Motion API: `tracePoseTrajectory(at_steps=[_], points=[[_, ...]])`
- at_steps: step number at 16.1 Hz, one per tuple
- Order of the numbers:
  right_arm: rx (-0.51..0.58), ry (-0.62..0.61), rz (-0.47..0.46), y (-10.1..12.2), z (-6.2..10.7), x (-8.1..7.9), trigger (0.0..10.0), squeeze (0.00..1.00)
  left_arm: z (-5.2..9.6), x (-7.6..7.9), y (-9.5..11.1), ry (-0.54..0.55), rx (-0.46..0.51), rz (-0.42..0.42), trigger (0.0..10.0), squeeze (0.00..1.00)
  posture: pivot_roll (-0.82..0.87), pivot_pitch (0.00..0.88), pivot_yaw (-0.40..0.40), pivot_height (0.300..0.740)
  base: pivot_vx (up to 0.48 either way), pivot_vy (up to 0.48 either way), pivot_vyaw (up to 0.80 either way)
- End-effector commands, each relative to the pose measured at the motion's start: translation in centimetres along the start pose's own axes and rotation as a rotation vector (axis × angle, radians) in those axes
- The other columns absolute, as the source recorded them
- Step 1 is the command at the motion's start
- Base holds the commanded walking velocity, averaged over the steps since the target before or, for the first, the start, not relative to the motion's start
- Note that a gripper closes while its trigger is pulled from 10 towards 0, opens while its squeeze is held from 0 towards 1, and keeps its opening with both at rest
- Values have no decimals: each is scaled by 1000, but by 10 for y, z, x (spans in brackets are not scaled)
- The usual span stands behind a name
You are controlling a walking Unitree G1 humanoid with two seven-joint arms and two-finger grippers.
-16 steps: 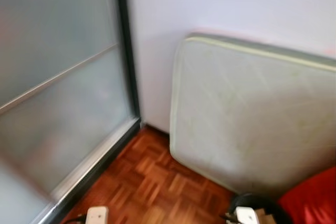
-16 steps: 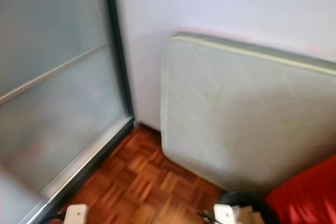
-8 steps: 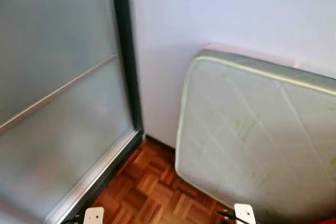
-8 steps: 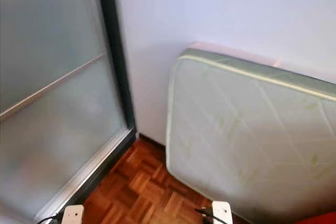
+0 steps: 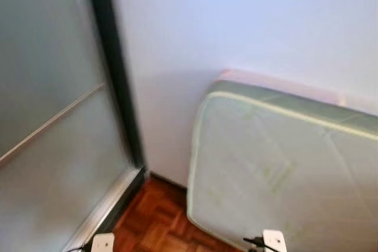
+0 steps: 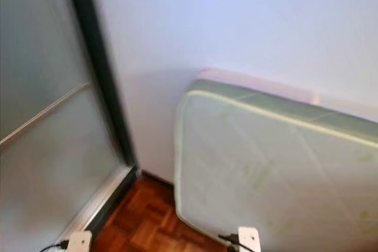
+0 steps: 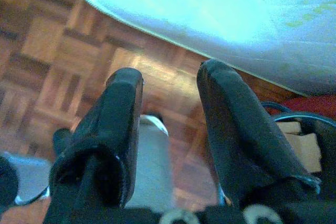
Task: Clean up the room
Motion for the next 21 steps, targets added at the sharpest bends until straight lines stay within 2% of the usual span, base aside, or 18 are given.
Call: tracePoseTrajectory(at_steps=[1,21], points=[[2,-23,-3,1,1,10,10000,0,0,10,-4,-21,-14,4,10000,0,-1,0,-24,740,240,0,0],[15,-21,6,3,0,9,10000,0,0,11,-3,-25,-11,7,10000,0,-3,0,-22,740,0,0,0]])
Point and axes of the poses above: a point about 5 cm out from each wrist's last joint towards the gripper, its own z axis pointing back from the gripper into the wrist, its own y axis along the axis of the wrist's last joint, x = y × z, the point moved 4 cm from there along -z, pointing out of the wrist towards the gripper, and after that the axes turned 3 degrees about -z, right-handed, at the moved point
